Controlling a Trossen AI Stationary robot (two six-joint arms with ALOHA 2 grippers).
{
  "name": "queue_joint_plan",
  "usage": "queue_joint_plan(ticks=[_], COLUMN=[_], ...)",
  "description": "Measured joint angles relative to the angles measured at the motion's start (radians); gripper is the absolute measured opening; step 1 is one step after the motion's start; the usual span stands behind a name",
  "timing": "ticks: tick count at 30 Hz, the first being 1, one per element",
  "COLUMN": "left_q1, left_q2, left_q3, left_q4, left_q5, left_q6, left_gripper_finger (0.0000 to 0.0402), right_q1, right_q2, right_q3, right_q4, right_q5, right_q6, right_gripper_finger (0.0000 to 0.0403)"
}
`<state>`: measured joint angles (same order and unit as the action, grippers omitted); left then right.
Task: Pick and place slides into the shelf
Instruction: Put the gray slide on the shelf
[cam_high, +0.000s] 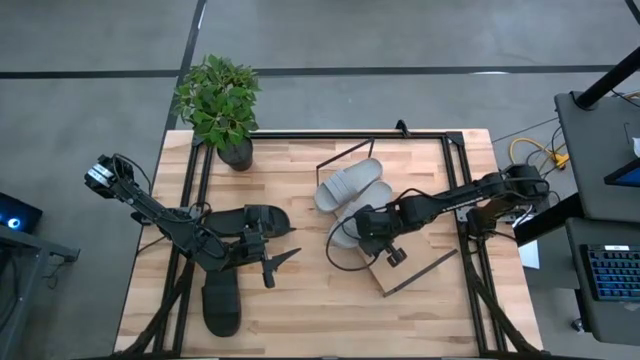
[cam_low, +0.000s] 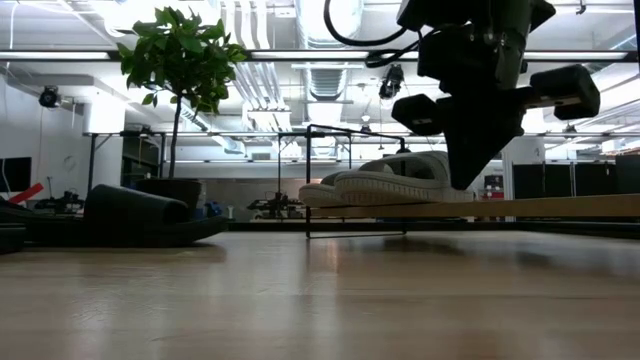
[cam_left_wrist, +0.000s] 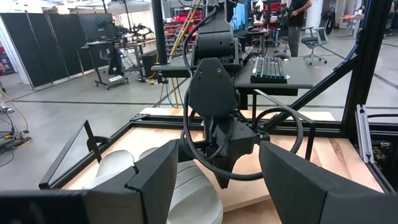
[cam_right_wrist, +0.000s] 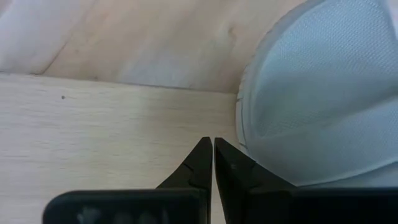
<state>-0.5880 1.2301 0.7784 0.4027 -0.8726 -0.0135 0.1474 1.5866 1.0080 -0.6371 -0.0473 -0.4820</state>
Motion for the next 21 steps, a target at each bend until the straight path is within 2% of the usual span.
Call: queue_joint_plan(ticks=[6,16,21], left_q1=[0.000,0.000,0.000], left_q2=[0.000,0.000,0.000], left_q3=[0.000,0.000,0.000], left_q4=[0.000,0.000,0.000], left_q5=[0.000,0.000,0.000], left_q6=[0.000,0.000,0.000], left_gripper_finger=[0.0211,0.0211,0.0211], right_q1=[0.001,0.000,0.000], right_q2=[0.001,0.001,0.000], right_q3=[0.000,0.000,0.000], right_q4=[0.008,0.059,0.075], right_q5=[0.075,0.079,0.157], right_q6=[0.005,-0.016,-0.016], right_gripper_finger=[0.0008,0.0008,0.0008])
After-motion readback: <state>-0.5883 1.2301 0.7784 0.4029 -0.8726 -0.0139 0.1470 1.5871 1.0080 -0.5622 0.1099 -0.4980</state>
